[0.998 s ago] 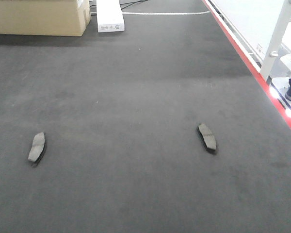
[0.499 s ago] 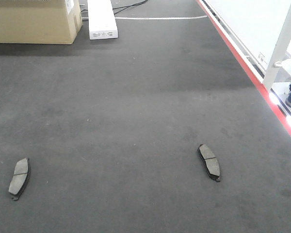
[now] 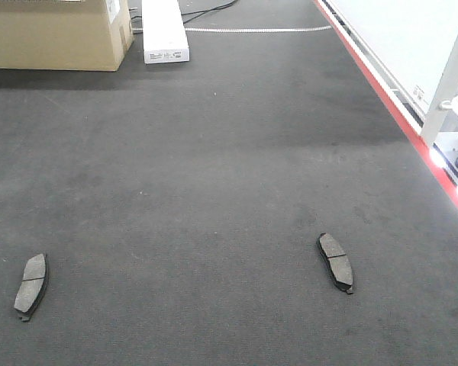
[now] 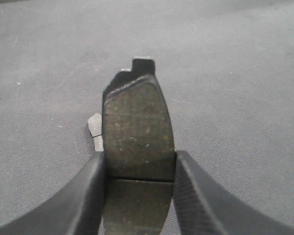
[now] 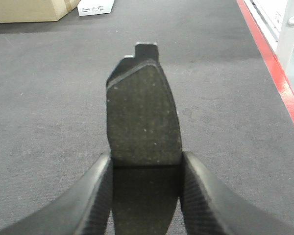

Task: Move and align brake pads A on conveyor

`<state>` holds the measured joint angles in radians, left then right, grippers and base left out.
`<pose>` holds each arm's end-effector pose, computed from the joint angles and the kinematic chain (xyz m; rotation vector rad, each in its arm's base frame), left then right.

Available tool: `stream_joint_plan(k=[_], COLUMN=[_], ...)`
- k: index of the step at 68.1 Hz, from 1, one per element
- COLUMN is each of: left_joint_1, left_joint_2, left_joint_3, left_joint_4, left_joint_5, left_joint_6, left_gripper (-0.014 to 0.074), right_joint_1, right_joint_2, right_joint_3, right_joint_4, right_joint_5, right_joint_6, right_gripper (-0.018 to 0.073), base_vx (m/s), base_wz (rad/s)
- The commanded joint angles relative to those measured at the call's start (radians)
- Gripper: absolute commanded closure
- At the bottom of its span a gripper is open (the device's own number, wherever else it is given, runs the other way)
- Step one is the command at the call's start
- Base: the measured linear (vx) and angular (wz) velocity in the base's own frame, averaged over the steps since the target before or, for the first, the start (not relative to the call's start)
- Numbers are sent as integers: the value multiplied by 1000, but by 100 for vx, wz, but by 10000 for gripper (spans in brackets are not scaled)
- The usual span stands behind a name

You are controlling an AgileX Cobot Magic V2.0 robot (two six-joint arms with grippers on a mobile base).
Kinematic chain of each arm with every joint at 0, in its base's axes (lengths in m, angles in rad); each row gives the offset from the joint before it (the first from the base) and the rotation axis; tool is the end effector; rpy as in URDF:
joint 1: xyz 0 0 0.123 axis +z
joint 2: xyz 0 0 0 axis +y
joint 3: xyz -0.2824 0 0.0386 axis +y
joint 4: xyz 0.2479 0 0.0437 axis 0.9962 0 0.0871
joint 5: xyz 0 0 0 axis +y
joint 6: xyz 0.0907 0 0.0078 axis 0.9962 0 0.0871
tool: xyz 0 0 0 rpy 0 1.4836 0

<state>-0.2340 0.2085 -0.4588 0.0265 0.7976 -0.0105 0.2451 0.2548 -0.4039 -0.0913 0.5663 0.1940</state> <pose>0.0418 -0.0082 0.2824 0.2335 2.0194 -0.1231 0.0604 0.0105 0.2822 -0.0886 1.9014 0.1995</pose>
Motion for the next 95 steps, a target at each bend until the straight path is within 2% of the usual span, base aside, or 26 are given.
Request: stream_joint_plan(k=[1,77,95], left_joint_1=[-4,-4,-4], left_joint_2=[15,15,91], left_joint_3=[-27,-27,-58], left_joint_4=[-2,-3,-37], left_joint_5=[-99,-107,-159], left_joint_6=[-6,-6,-91], left_gripper=[602,602,602], right_joint_1=[-5,-5,-5], right_joint_2=[8,8,8], right_joint_3=[-32,-32,-32], right_joint_4=[-10,-10,-10], right_joint_5=[-96,-96,-96], right_joint_6=[-10,-10,-10], right_gripper=[564,564,564], base_vx=[0,0,0], base_wz=[1,1,0])
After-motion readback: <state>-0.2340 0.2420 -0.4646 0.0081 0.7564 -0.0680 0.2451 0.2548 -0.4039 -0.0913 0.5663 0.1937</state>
